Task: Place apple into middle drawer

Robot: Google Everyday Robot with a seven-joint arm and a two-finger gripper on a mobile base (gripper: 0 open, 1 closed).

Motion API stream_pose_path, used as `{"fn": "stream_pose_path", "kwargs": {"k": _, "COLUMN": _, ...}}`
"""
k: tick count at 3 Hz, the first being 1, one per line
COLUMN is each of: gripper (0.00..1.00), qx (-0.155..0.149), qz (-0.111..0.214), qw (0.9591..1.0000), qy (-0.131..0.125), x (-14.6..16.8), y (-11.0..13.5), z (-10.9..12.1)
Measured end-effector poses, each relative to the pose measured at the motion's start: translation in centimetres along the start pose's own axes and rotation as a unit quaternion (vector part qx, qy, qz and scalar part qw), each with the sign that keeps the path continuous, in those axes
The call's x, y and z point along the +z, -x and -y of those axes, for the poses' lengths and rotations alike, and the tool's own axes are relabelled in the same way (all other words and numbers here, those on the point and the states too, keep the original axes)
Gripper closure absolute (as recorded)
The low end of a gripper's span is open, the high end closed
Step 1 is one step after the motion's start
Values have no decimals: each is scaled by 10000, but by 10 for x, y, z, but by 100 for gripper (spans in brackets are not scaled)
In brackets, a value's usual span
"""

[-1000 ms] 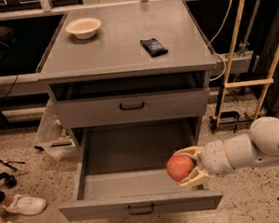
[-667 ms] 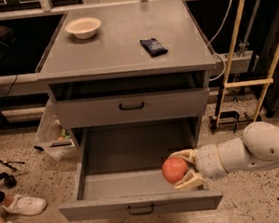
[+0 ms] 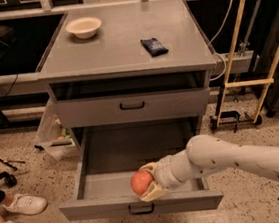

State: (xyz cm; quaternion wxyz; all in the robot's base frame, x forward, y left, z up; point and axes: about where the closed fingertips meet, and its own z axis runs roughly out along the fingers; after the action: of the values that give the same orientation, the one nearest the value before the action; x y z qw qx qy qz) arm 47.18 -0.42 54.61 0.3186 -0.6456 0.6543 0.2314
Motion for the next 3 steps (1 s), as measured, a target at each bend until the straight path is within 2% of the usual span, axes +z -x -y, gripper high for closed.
{"fn": "stream_pose_path", "kwargs": {"k": 1, "gripper": 100, "qx": 145, "qz": 33, "qw": 9997, "qy": -194, "x": 38, "y": 14, "z": 26}}
{"fn": "stream_pose_path", "kwargs": {"k": 2, "gripper": 100, "qx": 589, "qz": 629, "qw": 9928, "qy": -833, "x": 34, "y": 35, "z": 110}}
{"fn": "stream_pose_path", "kwargs": {"k": 3, "gripper": 100, "qx": 589, "qz": 629, "qw": 9928, "qy": -834, "x": 34, "y": 35, "z": 110}}
